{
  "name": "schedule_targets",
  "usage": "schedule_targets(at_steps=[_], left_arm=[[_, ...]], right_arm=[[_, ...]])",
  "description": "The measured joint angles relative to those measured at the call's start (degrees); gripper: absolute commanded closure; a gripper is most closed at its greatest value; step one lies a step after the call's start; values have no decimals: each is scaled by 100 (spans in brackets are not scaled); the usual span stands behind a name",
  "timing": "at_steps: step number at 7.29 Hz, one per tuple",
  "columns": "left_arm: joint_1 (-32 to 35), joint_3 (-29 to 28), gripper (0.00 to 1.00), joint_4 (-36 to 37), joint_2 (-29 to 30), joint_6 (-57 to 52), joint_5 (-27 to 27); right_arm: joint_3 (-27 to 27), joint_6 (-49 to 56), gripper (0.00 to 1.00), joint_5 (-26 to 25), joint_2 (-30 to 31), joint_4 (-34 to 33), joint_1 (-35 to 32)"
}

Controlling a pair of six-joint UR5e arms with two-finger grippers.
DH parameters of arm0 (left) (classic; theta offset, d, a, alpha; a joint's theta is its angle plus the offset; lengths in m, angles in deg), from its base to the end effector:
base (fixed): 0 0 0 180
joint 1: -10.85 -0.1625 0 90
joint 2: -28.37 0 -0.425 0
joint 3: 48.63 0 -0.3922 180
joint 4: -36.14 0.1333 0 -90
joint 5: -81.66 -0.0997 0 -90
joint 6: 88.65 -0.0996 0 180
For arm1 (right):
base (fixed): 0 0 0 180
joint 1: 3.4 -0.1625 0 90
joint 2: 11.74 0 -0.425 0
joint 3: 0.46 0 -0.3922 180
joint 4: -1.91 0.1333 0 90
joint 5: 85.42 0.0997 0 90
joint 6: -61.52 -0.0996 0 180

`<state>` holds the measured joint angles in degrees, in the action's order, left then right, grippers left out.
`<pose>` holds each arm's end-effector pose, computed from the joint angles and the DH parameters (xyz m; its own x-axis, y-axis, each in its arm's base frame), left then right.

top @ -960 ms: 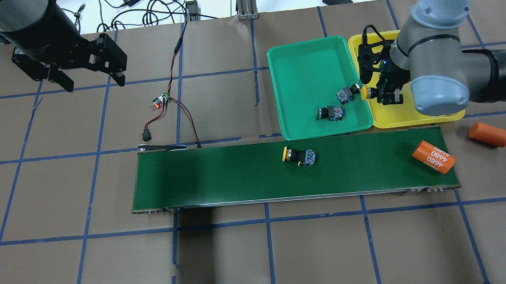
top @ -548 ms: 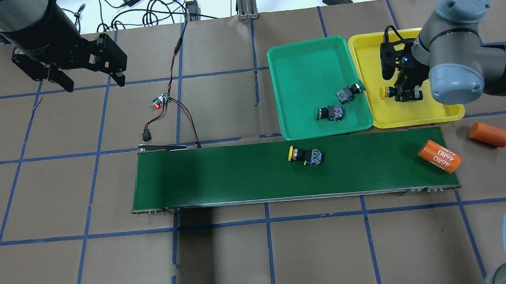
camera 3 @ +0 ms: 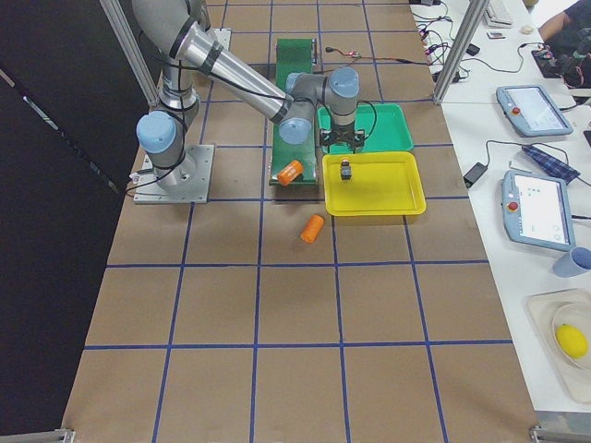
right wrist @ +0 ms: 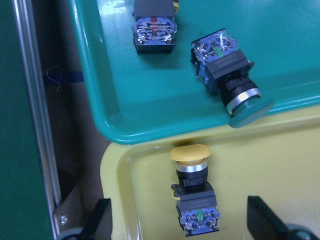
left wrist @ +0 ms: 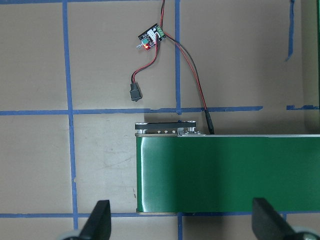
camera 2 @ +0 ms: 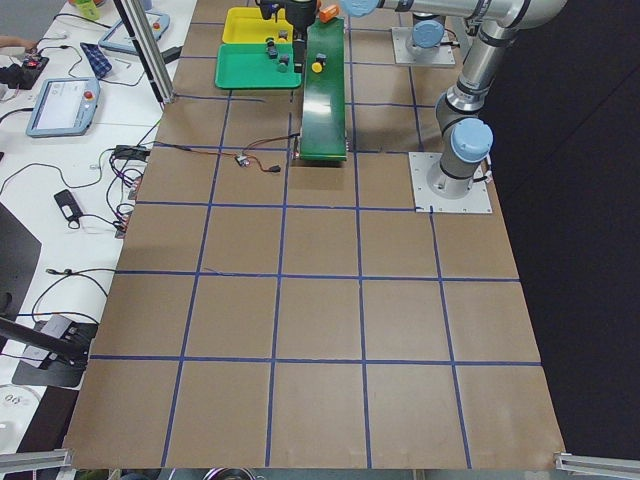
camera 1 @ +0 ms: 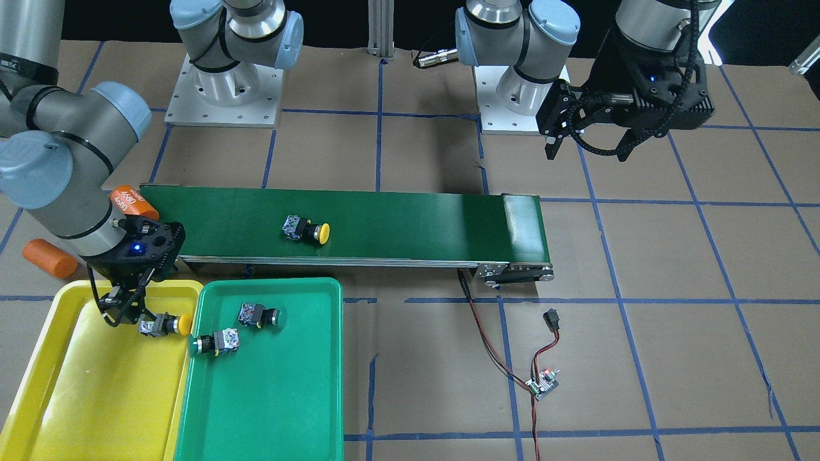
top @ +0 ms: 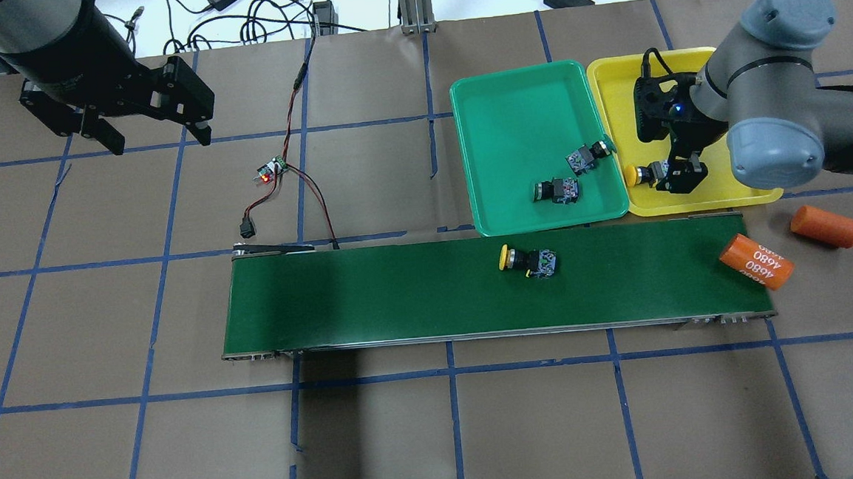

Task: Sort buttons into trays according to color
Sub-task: 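Return the right gripper to the belt and grasp another yellow button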

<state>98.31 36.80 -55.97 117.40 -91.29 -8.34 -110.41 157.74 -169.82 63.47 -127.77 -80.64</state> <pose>-0.1115 -0.4941 0.5318 -1.0000 0.0017 -0.0028 0.0018 0.9982 -0.0598 0.0205 -0.5569 0.2598 -0.1134 -0.9889 0.0961 -0.9906 0.1051 -0.0873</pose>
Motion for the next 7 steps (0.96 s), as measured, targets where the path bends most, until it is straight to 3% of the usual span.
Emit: schedule_targets(at_steps=[3,7], left_arm=[[0,0,0,0,0,0,0],[0,0,0,0,1,0,0]], right_arm=[[-1083,-310,0,-26,935,-62,-472],[-1376,-631,0,-450,1215,-82,-1074]])
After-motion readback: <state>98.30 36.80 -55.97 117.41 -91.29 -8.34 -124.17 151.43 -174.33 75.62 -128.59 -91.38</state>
